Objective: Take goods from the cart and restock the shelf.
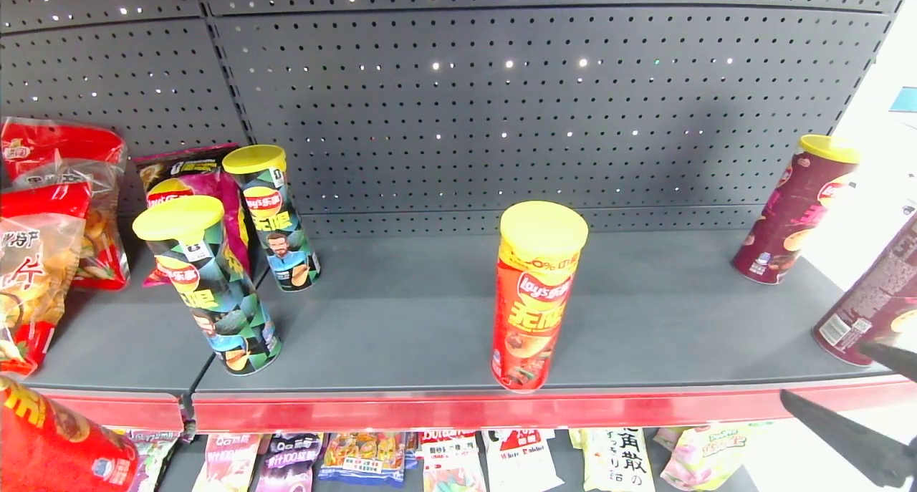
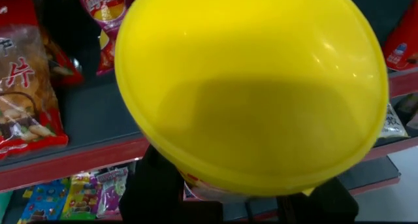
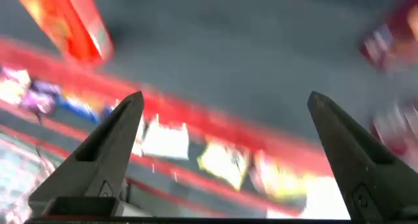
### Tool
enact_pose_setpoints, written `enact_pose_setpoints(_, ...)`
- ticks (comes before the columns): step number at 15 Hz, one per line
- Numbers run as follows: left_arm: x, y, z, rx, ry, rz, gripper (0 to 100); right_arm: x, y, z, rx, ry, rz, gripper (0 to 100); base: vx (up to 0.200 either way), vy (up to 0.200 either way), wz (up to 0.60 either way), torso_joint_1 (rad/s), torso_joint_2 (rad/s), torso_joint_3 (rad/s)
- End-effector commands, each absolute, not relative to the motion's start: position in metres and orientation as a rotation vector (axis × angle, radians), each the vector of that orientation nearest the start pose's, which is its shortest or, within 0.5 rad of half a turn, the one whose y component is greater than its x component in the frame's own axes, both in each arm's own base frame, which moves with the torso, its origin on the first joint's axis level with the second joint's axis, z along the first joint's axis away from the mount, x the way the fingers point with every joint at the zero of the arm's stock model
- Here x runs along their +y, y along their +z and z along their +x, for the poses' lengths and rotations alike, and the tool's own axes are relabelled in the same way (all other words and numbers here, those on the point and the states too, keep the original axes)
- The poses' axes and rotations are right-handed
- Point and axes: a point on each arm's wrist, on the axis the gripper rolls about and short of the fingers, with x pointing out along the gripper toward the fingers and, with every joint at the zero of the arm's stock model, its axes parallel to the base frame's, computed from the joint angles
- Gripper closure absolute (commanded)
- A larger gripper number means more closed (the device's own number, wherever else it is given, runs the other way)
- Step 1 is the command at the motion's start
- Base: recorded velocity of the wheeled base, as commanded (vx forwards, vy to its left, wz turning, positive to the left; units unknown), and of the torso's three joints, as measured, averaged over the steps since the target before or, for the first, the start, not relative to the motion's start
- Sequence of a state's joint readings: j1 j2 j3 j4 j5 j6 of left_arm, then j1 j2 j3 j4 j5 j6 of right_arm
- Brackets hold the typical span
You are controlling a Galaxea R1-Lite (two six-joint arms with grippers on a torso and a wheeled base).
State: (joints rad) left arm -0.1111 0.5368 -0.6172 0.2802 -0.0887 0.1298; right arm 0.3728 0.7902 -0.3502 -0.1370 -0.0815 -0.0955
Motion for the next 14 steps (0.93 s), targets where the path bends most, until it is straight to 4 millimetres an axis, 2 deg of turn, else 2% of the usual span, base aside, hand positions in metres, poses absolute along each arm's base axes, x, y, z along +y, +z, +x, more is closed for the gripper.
enact_pose_setpoints(1,-0.004,0.224,0.010,0.181,-0.245,0.130,100,-0.001,0.163,0.005,0.204,0.187,-0.150,0,0.000,0.000,0.00,0.000,0.00,0.000)
enact_pose_setpoints(2,-0.004,0.227,0.009,0.171,-0.269,0.127,100,-0.003,0.158,-0.003,0.193,0.178,-0.149,0,0.000,0.000,0.00,0.000,0.00,0.000)
enact_pose_setpoints(4,-0.004,0.232,0.007,0.150,-0.278,0.124,100,-0.011,0.128,-0.028,0.126,0.093,-0.131,0,0.000,0.000,0.00,0.000,0.00,0.000)
enact_pose_setpoints(6,-0.002,0.231,0.010,0.167,-0.170,0.143,100,-0.013,0.105,-0.029,0.150,-0.086,-0.140,0,0.000,0.000,0.00,0.000,0.00,0.000)
enact_pose_setpoints(8,-0.003,0.232,0.013,0.166,-0.188,0.125,100,-0.013,0.102,-0.028,0.163,-0.071,-0.133,0,0.000,0.000,0.00,0.000,0.00,0.000)
enact_pose_setpoints(9,-0.004,0.232,0.010,0.143,-0.243,0.110,100,-0.012,0.091,-0.025,0.199,-0.072,-0.129,0,0.000,0.000,0.00,0.000,0.00,0.000)
enact_pose_setpoints(11,-0.005,0.229,0.000,0.124,-0.325,0.103,100,-0.011,0.090,-0.024,0.181,-0.042,-0.123,0,0.000,0.000,0.00,0.000,0.00,0.000)
enact_pose_setpoints(14,-0.004,0.222,-0.010,0.151,-0.352,0.099,100,-0.011,0.091,-0.024,0.179,-0.019,-0.134,0,0.000,0.000,0.00,0.000,0.00,0.000)
